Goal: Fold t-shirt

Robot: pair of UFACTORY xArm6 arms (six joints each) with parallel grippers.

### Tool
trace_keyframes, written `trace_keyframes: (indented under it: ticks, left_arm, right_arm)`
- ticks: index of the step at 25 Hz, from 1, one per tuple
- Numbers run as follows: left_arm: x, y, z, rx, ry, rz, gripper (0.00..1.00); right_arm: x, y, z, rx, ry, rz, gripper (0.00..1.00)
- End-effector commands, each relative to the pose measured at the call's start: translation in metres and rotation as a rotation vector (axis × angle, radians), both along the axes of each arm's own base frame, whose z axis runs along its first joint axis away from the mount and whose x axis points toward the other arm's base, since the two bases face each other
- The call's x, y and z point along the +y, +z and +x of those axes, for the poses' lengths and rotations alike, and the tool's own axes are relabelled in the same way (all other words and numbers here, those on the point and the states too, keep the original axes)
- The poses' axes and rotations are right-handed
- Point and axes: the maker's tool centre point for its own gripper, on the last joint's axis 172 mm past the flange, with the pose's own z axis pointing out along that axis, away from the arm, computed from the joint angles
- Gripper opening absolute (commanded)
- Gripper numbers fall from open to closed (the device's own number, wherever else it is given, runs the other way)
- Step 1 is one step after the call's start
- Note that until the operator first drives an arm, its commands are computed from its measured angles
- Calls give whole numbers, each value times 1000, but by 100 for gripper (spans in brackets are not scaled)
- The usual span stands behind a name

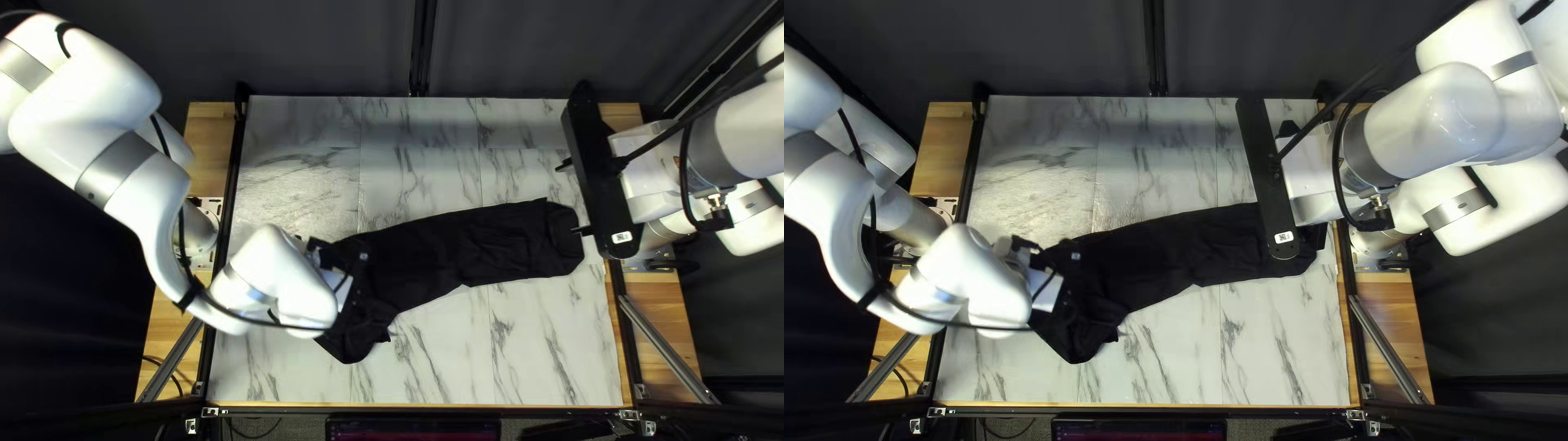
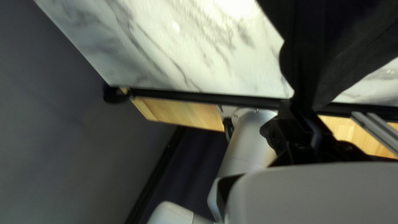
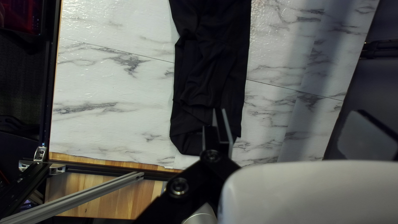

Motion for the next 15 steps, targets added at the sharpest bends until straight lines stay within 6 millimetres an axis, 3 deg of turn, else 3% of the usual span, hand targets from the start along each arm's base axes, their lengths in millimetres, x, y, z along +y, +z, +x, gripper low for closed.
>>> trace_keyframes:
  ticks: [1,5,15]
  left_arm:
    - [20,-9,1,24,32,3,0]
    - [29,-10,1,28,43,3,0]
    - [52,-2,-25,36,86,21,0]
  right_arm:
    - [0,0,0,0,0,0,100]
    - [0,0,0,0,0,0,100]
    - [0,0,0,0,0,0,100]
